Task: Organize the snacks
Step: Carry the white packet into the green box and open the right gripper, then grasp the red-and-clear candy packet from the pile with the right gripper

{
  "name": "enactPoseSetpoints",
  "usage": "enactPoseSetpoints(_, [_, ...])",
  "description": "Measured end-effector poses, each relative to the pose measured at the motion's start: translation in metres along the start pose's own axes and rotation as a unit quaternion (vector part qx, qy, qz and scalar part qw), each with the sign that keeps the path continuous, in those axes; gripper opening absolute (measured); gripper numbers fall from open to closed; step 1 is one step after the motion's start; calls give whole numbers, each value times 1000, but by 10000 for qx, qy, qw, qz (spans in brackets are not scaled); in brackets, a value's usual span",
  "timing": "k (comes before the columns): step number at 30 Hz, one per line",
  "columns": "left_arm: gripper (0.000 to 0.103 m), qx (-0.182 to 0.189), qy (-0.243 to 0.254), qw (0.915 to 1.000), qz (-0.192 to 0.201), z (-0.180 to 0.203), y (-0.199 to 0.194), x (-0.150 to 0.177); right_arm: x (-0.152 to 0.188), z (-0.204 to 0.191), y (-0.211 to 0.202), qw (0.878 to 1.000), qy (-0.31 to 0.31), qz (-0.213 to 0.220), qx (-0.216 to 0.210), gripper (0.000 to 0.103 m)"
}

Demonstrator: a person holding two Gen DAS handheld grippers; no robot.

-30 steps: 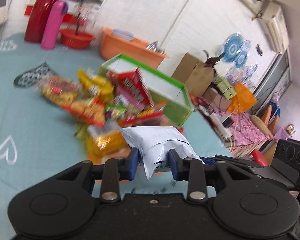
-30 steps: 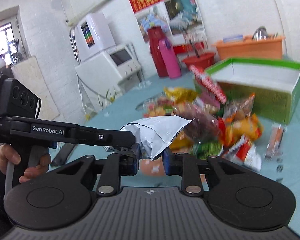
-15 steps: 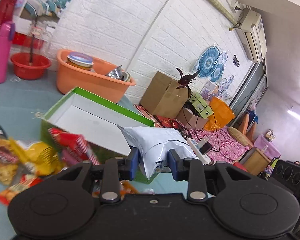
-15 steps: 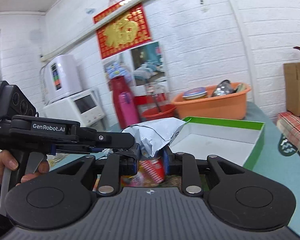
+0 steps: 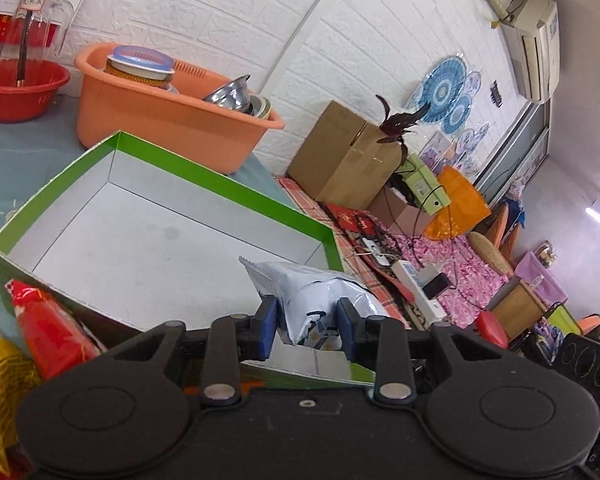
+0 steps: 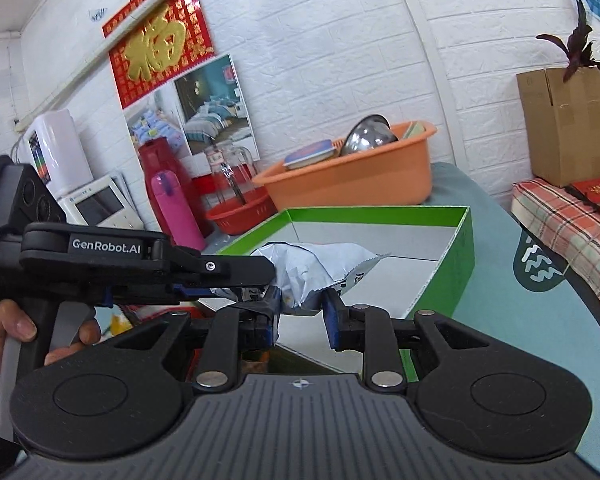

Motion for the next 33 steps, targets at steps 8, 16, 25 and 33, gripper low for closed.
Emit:
enactPoseSetpoints(8, [103, 21, 335, 9983, 480, 19, -44, 5, 3, -19, -16, 9898, -1188, 86, 786, 103])
enactPoseSetpoints(16, [103, -691, 338, 9944, 728, 17, -124, 46, 0, -61, -80, 9931, -945, 544, 429, 103])
enactPoseSetpoints(25, [103, -903, -579, 9910, 796, -29, -188, 109, 44, -109, -72, 9966, -773, -81, -279, 103])
enactPoseSetpoints(33, [103, -1093, -946, 9850, 943, -49, -227, 135, 45, -157, -38, 9877, -1389, -177, -697, 103])
Point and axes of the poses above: each gripper's, at about its wrist camera, not at the fingertips, and y roughly the way its jaws point, z to its right, x to its underside, the point moved 6 cm from there along y, roughly the way its jaws point, and after that the axes turned 9 degrees about -y, right-handed, at the moved point
